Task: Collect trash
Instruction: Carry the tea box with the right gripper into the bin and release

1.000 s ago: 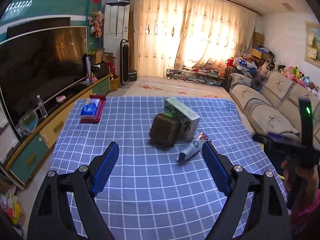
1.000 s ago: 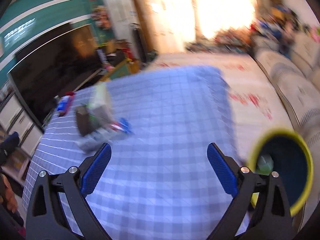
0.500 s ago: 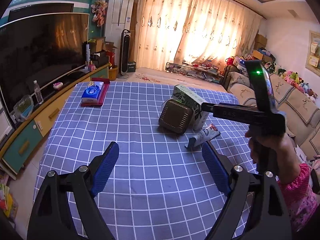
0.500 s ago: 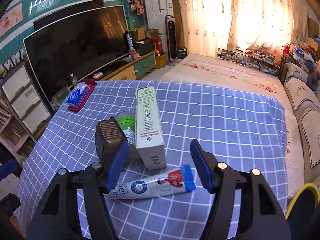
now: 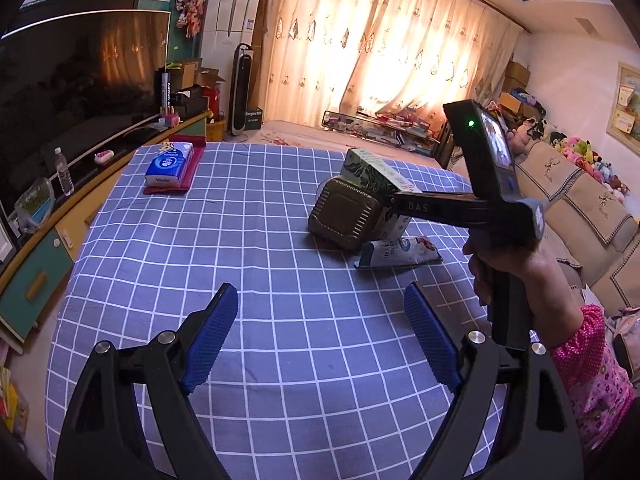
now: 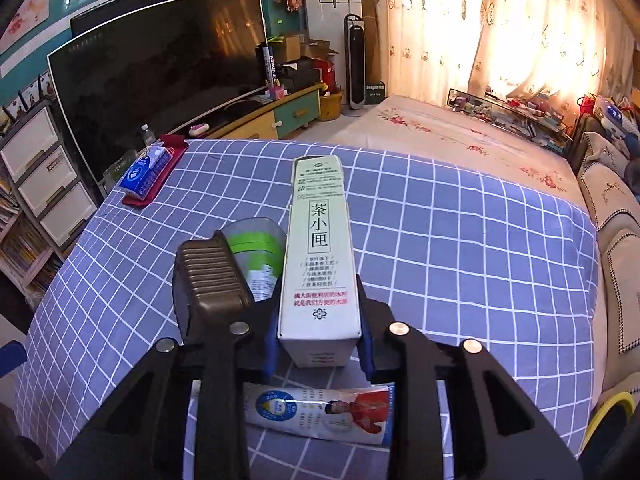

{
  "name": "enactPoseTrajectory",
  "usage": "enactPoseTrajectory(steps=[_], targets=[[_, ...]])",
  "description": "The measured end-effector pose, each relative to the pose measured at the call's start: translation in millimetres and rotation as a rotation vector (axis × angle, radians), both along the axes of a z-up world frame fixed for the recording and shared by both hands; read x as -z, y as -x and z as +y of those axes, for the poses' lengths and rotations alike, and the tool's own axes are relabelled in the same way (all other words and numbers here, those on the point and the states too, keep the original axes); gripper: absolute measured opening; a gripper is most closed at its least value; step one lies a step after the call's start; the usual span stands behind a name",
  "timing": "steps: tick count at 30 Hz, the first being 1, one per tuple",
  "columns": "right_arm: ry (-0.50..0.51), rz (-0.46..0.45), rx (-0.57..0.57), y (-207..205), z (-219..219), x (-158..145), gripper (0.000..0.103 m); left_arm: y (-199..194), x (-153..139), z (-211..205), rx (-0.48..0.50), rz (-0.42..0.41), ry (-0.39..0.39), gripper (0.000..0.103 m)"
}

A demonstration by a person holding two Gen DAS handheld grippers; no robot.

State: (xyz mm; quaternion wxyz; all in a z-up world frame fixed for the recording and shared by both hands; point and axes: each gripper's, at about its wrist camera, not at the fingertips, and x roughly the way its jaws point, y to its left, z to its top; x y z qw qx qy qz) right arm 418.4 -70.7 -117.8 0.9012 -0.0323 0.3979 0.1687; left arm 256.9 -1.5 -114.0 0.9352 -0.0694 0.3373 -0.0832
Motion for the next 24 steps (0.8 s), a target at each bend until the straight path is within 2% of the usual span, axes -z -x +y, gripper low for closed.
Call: enactPoseTrajectory(steps=[8,16,19,24], targets=[[-0.061,-0.014,0.056,10,-26,-26,0.028,-5,2,-12,0.06,-0.001,-0.008,0.084],[-0.082,-0.084,0.123,42,-64,-61,0.028,-18,6,-34,0.164,0.035,0.01,0.084],[-0.068,-0.108,0.165,62,-92,-69,0.028,-26,7,-46,0.207,0.044,0.009,0.084],[-0.042,-0.135,0.302,101,-158,-73,0.029,-46,13,-62,0.254,0.073,0.008,0.084]])
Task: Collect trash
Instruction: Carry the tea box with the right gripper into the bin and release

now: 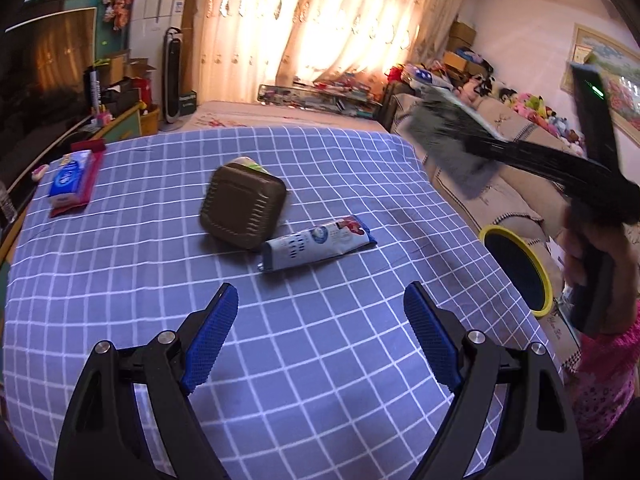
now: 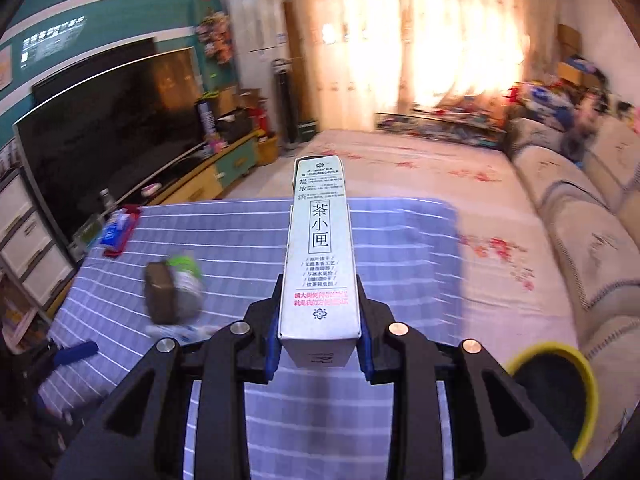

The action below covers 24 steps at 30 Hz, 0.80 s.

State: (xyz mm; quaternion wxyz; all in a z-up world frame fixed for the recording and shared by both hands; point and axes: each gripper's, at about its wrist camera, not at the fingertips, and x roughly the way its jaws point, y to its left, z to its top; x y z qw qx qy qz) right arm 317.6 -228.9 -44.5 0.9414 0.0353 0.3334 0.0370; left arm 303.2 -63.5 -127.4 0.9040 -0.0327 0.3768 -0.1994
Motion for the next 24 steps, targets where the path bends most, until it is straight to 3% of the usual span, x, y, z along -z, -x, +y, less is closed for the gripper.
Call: enactPoseTrajectory(steps=[7,13,19,24], targets=[[0.017,0.036,0.219,42,-93,18,0.029,-34,19,-13,0.013,0.074,-0.016,0.084],[0.039,0.086,0.363,61,-148,46,0.029,-55,29,-25,-0.01,0.084,-0.051,0.084],[0.027,0.146,0.409,73,-179,78,0.029,-69,37,-38,-0.018,0.096,-0.08,0.084],[0.007,0.157,0.41,75,-188,88,0.029,-77,43,-48,-0.05,0.087,-0.132,0.084]])
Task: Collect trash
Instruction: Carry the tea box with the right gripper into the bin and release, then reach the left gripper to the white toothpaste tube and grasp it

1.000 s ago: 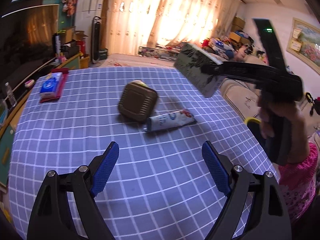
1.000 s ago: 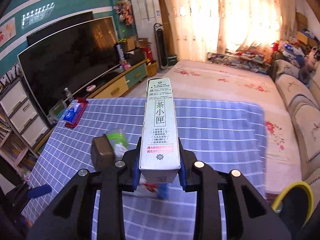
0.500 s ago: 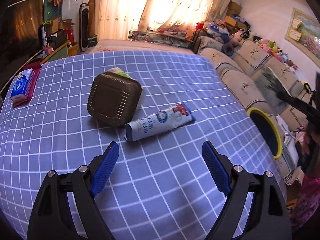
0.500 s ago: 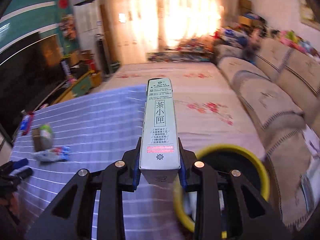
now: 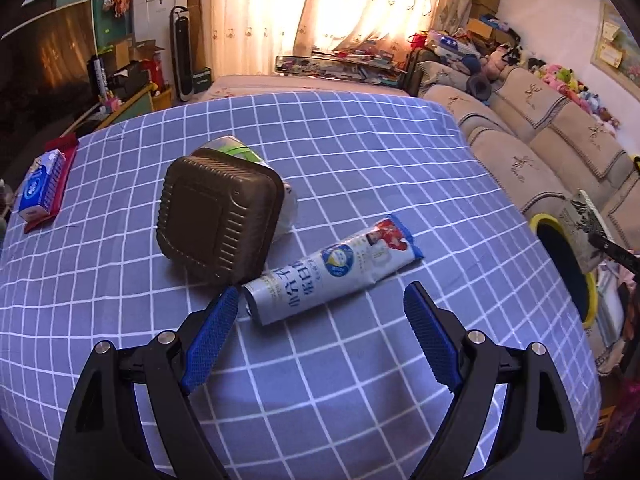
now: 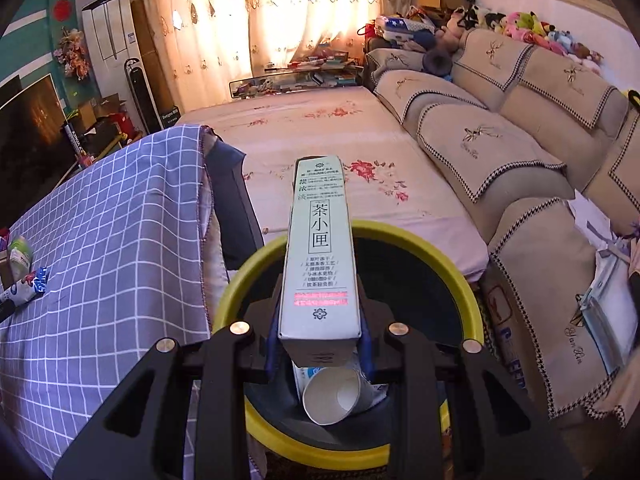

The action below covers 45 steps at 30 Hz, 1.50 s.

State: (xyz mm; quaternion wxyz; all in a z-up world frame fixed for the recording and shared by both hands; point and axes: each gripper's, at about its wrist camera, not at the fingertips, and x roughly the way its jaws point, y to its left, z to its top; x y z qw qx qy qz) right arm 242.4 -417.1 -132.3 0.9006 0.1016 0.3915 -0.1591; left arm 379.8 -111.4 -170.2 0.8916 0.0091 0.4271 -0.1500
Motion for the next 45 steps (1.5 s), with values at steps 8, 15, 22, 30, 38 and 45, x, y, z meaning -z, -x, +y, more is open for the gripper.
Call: enactPoseTrajectory(steps=[8,15,22,30,38,45], targets=[[-0.013,0.002,-0.003,-3,-4,5,0.029,18,-3,-24,0.108,0.046,0.078,0.084],[-0.014,0.043,-0.003,-5,-7,18,0.029,50,-22,-64,0.24,0.062,0.122,0.084],[0.003,0.085,0.013,-8,-11,32,0.03,64,-38,-79,0.234,0.0,0.021,0.084],[-0.001,0.064,0.021,1,-16,26,0.031,42,-37,-80,0.217,-0.011,-0.047,0.084],[-0.016,0.03,0.019,14,-16,13,0.036,17,-16,-86,0.216,0.027,-0.076,0.083],[-0.032,0.039,0.007,14,-13,17,0.036,-6,7,-92,0.204,0.065,-0.11,0.074]])
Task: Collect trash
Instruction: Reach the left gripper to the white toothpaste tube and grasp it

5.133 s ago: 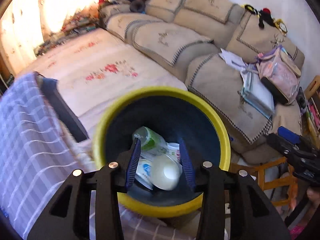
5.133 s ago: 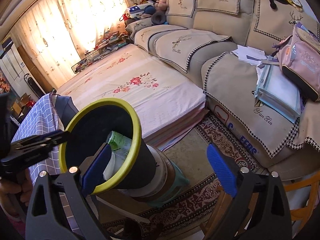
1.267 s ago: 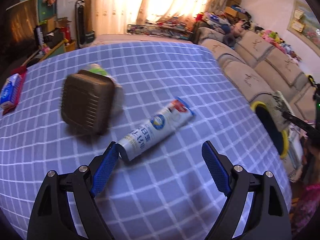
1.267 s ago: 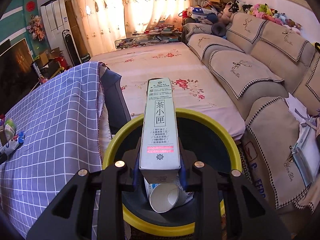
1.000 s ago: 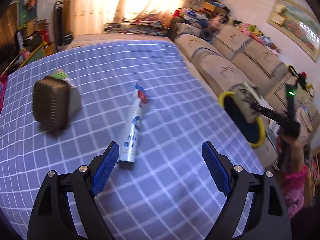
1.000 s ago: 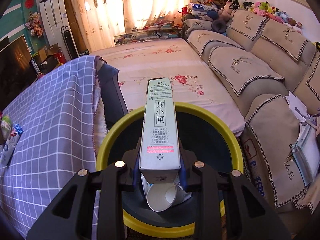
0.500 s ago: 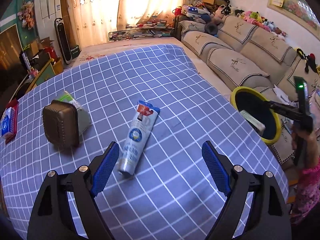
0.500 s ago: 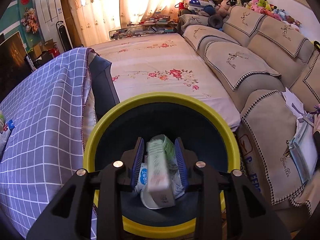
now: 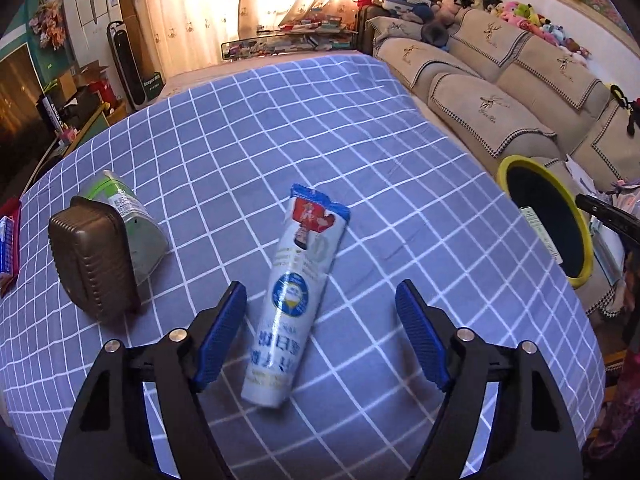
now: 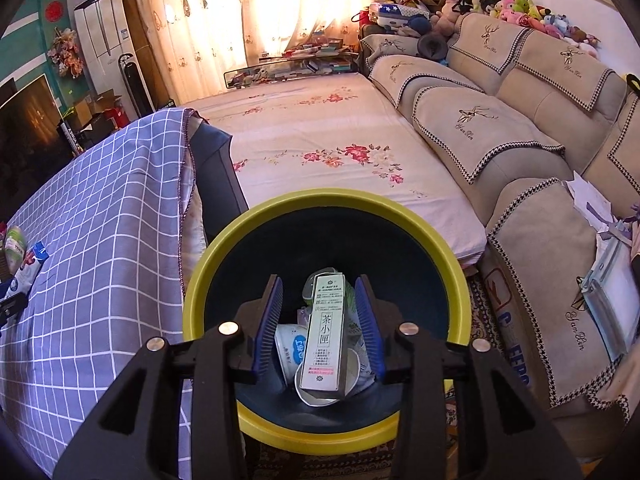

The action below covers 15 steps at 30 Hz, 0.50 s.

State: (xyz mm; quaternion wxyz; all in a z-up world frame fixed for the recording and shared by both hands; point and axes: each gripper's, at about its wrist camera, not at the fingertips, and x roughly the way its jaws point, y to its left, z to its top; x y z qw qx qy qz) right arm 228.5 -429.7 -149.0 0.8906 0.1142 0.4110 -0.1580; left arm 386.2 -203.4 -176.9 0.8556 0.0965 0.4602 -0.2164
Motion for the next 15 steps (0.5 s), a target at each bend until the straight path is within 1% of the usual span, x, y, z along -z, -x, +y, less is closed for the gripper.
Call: enactPoseTrajectory(steps=[3,5,10,15], targets=[[-0.005,0.007,-0.004,-1.0,1.7,2.6,0.036,-5.8,6.4,-0.3,-0.007,0.007,-0.011,0.07],[-0.007,0.01,-0.008,-1.8,3.0,3.4,0.036,-7.2,8.1,-1.4,-0.004,-0.002,-0.024,0.067],[-0.011,0.007,-0.021,-1.1,8.2,1.6,0.036,-10.4,8.3,-2.3,0.002,-0.007,-0.035,0.054],[-0.015,0.009,-0.026,-1.0,10.0,2.0,0.037,-4.8,6.4,-0.9,0.003,-0.015,-0.045,0.042]])
